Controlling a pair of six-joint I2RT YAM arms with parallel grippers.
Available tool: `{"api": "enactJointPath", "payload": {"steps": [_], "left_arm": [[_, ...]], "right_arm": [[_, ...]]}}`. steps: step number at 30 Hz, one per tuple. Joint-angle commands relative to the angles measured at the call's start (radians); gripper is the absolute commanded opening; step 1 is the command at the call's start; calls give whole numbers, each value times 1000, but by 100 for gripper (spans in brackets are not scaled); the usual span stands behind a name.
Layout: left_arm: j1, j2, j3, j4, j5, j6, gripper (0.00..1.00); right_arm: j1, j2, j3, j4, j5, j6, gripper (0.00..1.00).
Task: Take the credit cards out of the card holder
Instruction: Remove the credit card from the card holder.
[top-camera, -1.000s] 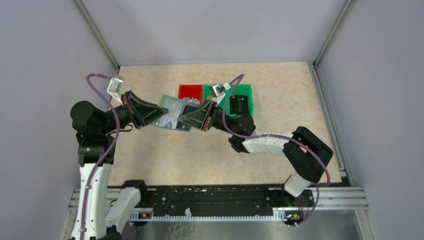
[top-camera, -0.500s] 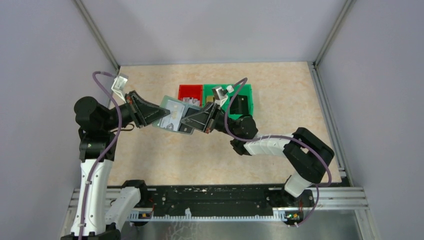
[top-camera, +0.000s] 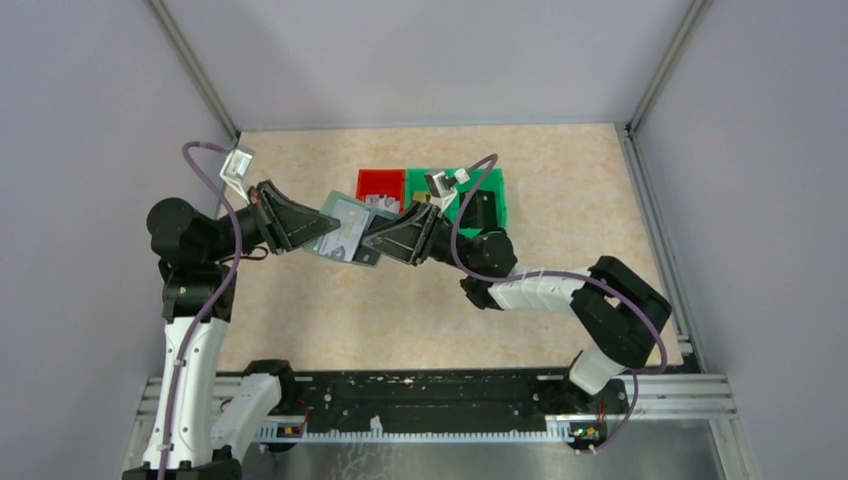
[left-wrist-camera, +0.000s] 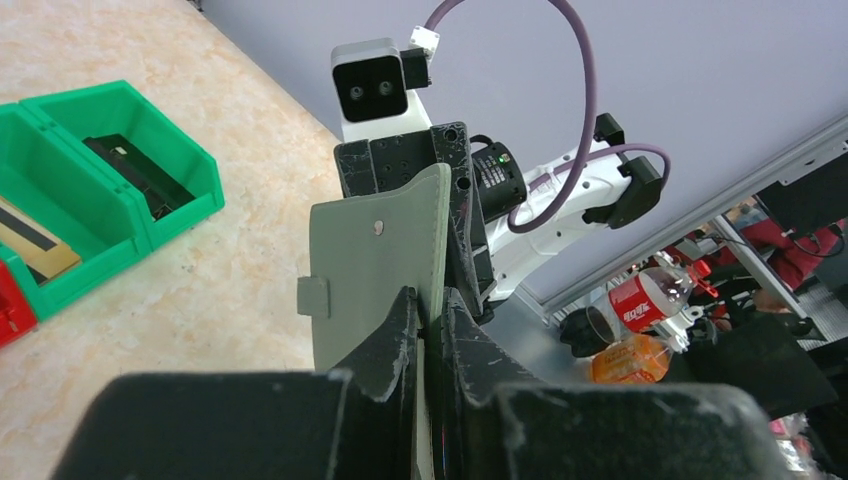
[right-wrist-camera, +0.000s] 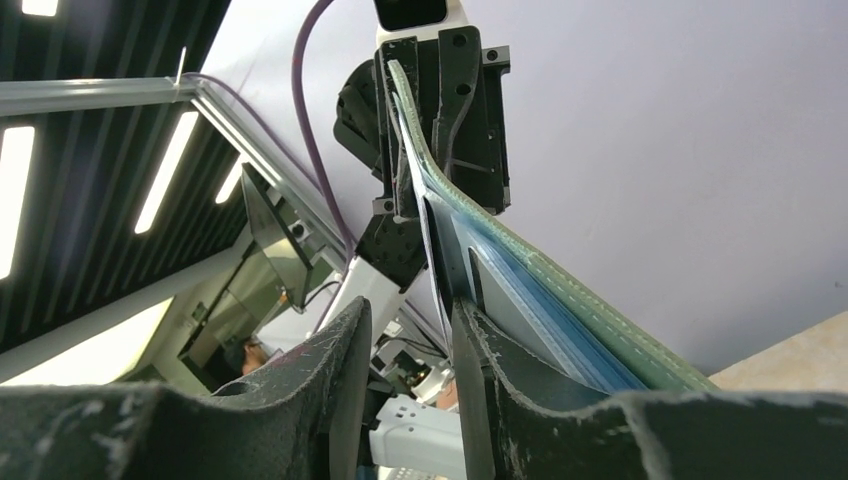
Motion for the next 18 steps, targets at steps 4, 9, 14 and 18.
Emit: {"api": "enactJointPath", "payload": {"steps": [4,9,14,18], "left_arm": [[-6,-21,-10,156,73,-162,0],[-7,-31,-25,168,70,-164,0],[-8,-36,-55,181,65,-154,0],[-6,-40,-68,156,51,-90,0]], "right_arm": [[20,-34,63,-11,12,-60,40],[33,1,100,13,7,-46,41],[47,34,132,57,7,-22,36],[49,52,141,86,13,5,30]]}}
